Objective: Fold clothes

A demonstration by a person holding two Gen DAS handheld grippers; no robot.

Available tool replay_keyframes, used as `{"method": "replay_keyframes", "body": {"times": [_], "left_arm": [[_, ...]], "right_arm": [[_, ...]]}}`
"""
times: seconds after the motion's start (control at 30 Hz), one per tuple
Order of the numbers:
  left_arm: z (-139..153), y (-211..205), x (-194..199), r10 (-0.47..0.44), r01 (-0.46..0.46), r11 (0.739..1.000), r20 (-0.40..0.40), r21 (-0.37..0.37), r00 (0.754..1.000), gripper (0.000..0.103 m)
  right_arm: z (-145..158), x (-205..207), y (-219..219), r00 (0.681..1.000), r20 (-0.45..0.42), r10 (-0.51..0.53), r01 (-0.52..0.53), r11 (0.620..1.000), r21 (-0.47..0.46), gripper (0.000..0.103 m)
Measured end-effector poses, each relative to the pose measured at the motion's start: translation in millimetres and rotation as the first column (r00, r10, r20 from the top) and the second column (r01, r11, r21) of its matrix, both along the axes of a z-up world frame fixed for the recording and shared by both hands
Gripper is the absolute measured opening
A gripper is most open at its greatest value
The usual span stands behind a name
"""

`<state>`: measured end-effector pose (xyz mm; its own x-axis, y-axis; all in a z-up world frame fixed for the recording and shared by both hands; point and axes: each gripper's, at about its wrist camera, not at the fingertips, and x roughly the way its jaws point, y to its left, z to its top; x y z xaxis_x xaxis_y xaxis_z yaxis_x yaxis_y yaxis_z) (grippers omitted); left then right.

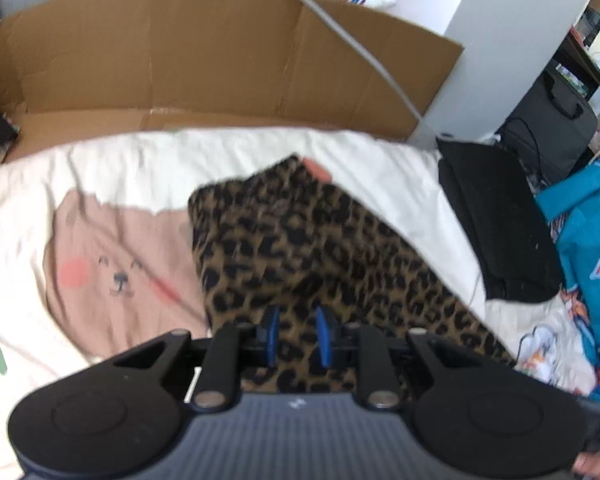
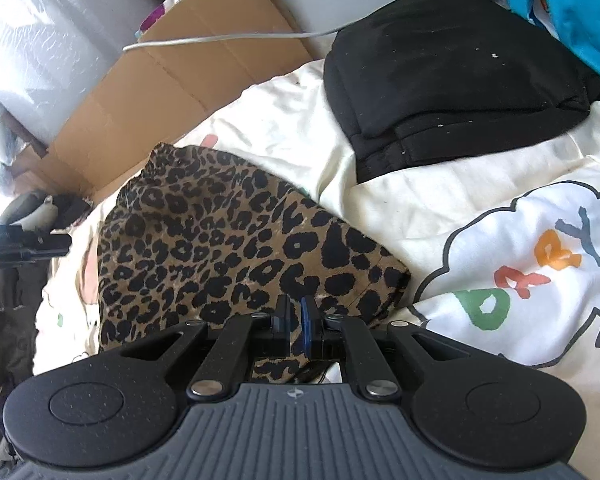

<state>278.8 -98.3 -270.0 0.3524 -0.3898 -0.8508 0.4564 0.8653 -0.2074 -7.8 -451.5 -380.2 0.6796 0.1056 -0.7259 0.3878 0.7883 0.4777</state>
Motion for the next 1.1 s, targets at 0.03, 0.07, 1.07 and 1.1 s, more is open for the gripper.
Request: {"method": "replay_keyframes", "body": {"times": [0.03, 0.07, 1.07, 1.1], "left_arm": [[-5, 2, -3, -0.006, 0.006, 1.000, 0.000, -0.009, 1.000, 0.021], [-10, 4, -7, -0.012, 0.012, 1.000, 0.000, -0.022, 1.000, 0.021], [-66, 108, -70, -0.152, 0.158, 0.987, -0.145, 0.037, 0.978, 0.023], [-64, 113, -74, -0.160, 0.167, 0.985, -0.148, 0.038, 0.976, 0.023]], "right_arm": [[0, 1, 2, 1.000, 0.000, 0.012, -0.012, 1.000, -0.005, 0.005], [1, 2, 5, 1.000, 0.004, 0.026, -0.026, 1.000, -0.012, 0.005], [7, 6, 66, 0.965, -0.087, 0.247, -0.255, 0.960, -0.114, 0.013], [7, 5, 69, 0.964, -0.085, 0.253, -0.262, 0.958, -0.115, 0.013]]}}
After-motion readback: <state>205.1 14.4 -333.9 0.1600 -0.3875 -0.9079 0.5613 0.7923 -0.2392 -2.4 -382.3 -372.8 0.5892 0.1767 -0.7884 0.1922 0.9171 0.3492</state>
